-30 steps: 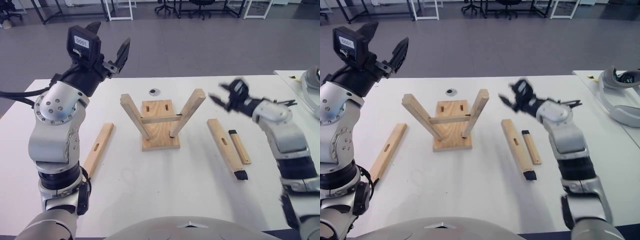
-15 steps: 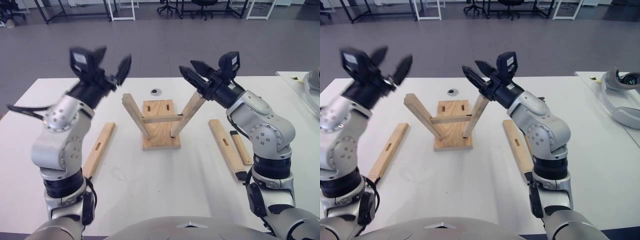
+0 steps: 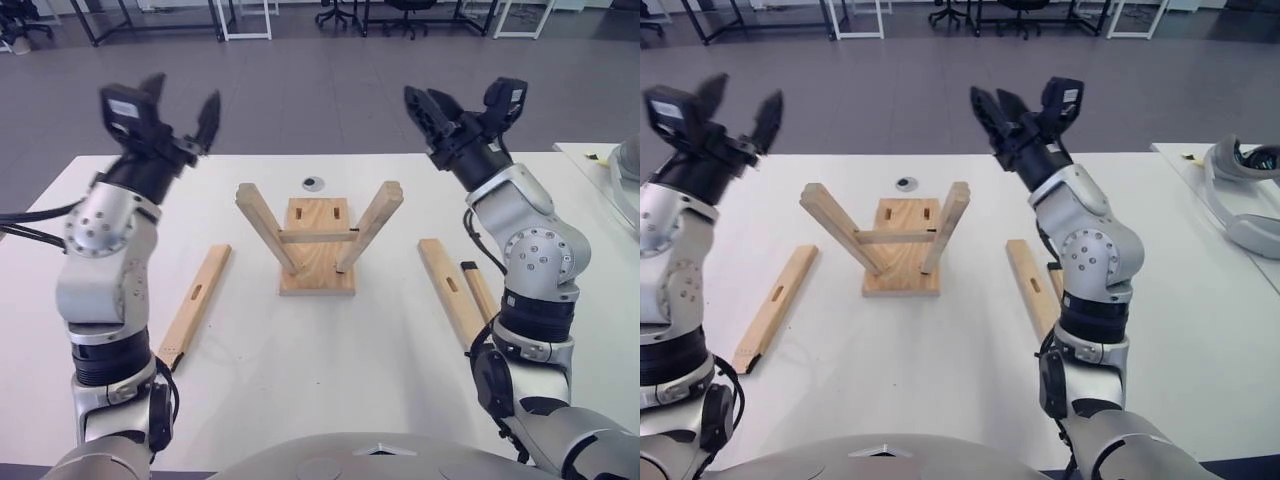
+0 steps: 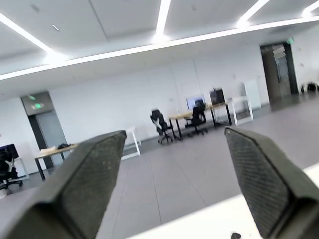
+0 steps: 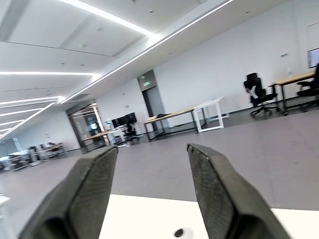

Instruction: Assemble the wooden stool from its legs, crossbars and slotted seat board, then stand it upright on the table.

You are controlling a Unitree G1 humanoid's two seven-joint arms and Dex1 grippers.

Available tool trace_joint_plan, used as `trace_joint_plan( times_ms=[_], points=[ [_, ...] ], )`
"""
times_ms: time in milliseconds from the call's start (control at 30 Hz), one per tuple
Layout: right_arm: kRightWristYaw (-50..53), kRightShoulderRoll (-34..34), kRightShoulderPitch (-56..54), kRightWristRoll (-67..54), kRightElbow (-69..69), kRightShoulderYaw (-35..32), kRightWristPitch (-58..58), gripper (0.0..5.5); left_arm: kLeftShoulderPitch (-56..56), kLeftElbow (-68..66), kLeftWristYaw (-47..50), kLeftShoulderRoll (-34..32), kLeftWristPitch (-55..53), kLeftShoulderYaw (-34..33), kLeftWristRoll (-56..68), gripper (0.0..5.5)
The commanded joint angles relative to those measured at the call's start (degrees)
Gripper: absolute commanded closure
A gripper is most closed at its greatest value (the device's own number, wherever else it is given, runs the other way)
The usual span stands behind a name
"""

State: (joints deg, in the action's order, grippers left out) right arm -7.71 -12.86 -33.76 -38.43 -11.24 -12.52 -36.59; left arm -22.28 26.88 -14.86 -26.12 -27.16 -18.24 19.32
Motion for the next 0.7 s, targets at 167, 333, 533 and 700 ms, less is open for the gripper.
trace_joint_plan(
  times_ms=[167,333,533,700],
  points=[
    [-11.48,-7.71,11.35,26.44,15.31,30.0,6.56,2.89,15.82,-28.67,-7.71,0.07,9.33,9.19,-8.9,1.84],
    [-14.45,-3.71,9.57,31.35,23.74,32.25,14.35,2.89,9.45,-43.3,-12.28,1.35,21.05,17.2,-14.86,1.84],
    [-19.08,-3.65,7.62,35.16,32.87,30.96,26.21,2.89,4.57,-52.48,-15.56,3.04,31.58,21.56,-17.66,1.84],
    [-26.86,-3.38,6.75,36.42,36.37,32.3,35.46,2.89,3.07,-60.06,-17.26,2.53,34.06,24.43,-20.86,1.84]
  ],
)
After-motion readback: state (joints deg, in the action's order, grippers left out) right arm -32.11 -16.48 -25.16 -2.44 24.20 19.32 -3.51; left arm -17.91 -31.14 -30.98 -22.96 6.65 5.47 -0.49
